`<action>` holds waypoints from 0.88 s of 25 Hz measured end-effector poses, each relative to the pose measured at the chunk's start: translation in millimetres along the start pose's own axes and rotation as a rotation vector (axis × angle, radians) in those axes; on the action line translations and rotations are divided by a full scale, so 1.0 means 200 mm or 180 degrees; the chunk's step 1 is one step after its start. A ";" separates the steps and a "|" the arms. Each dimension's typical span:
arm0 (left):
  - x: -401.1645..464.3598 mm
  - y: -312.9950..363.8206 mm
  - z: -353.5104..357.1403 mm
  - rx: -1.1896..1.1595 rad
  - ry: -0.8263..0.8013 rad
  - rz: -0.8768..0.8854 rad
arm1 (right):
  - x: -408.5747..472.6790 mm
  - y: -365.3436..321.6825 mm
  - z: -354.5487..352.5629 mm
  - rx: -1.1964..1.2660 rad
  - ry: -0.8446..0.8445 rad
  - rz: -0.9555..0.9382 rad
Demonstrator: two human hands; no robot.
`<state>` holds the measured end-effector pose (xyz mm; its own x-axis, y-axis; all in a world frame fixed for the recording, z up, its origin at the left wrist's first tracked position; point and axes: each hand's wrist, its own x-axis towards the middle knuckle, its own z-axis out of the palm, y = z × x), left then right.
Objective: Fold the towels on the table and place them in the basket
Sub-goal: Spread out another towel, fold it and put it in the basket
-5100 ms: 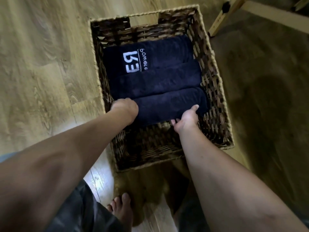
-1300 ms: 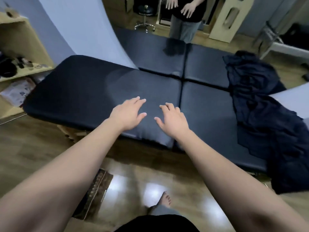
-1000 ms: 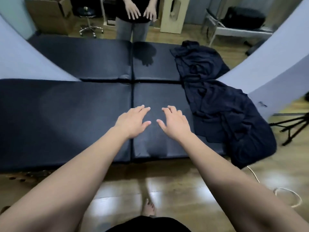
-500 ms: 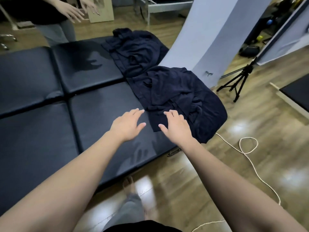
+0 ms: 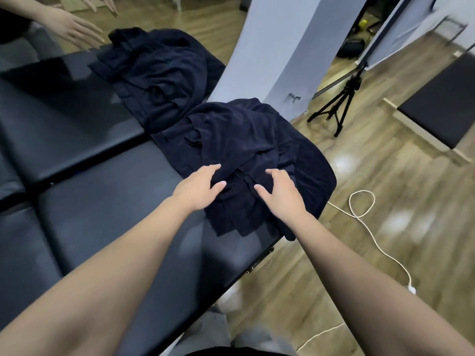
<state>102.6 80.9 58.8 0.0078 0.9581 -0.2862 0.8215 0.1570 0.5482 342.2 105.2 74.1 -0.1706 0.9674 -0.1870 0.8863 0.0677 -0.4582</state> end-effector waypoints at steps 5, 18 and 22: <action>0.24 0.05 0.06 0.0360 -0.0046 -0.0195 | 0.17 0.05 0.04 -0.0077 -0.0104 0.0055; 0.67 0.11 0.30 0.0004 0.0096 -0.1416 | 0.90 0.26 0.11 0.0861 -0.0361 0.0866; 0.80 0.17 0.40 0.0326 0.0067 -0.1587 | 1.03 0.37 0.14 0.1530 -0.0515 0.1585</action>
<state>177.2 221.1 -30.9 -0.4100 0.7775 -0.4768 0.7741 0.5731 0.2688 361.0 303.6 -22.6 0.1104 0.8046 -0.5834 0.5938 -0.5241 -0.6105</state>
